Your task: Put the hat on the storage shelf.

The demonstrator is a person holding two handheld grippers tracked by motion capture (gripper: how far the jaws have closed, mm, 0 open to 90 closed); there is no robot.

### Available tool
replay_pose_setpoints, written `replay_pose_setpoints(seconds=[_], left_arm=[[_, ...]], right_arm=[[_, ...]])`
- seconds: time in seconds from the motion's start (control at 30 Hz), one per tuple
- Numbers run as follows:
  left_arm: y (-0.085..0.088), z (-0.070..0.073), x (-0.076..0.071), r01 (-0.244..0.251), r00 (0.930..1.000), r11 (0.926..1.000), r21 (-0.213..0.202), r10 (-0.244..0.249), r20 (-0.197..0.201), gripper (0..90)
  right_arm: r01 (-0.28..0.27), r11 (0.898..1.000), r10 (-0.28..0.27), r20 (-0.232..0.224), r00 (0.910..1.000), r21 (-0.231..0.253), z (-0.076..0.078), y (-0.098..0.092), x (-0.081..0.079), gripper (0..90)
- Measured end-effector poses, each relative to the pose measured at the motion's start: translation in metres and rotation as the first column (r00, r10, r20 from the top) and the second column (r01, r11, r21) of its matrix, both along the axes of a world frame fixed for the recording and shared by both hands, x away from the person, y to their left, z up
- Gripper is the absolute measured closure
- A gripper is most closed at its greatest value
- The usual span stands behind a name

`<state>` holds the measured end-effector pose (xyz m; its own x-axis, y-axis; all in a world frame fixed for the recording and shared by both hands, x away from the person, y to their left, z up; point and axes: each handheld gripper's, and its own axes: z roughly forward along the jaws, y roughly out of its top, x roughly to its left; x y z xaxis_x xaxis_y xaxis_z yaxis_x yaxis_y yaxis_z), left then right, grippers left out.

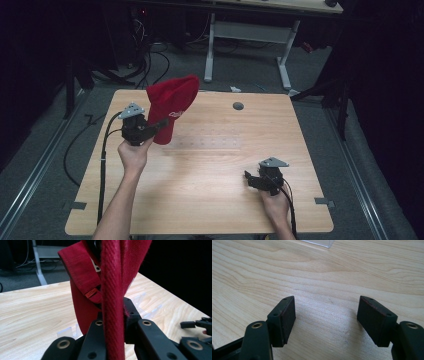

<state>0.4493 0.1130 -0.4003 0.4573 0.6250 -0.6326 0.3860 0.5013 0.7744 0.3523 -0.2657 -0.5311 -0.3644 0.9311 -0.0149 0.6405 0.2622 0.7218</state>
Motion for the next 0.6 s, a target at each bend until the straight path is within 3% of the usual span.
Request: replay_pose_setpoints(seconds=[0.37, 0.6], left_arm=[[-0.001, -0.009, 0.013, -0.019, 0.9998, 0.9994, -0.027, 0.019, 0.01, 84.1], [-0.005, -0.013, 0.013, -0.018, 0.9994, 0.9998, -0.008, 0.018, 0.029, 83.9]], right_arm=[[0.0, 1.0, 0.0, 0.0, 1.0, -0.002, 0.0, 0.001, 0.0, 31.0], [0.0, 1.0, 0.0, 0.0, 1.0, -0.003, 0.0, 0.001, -0.001, 31.0]])
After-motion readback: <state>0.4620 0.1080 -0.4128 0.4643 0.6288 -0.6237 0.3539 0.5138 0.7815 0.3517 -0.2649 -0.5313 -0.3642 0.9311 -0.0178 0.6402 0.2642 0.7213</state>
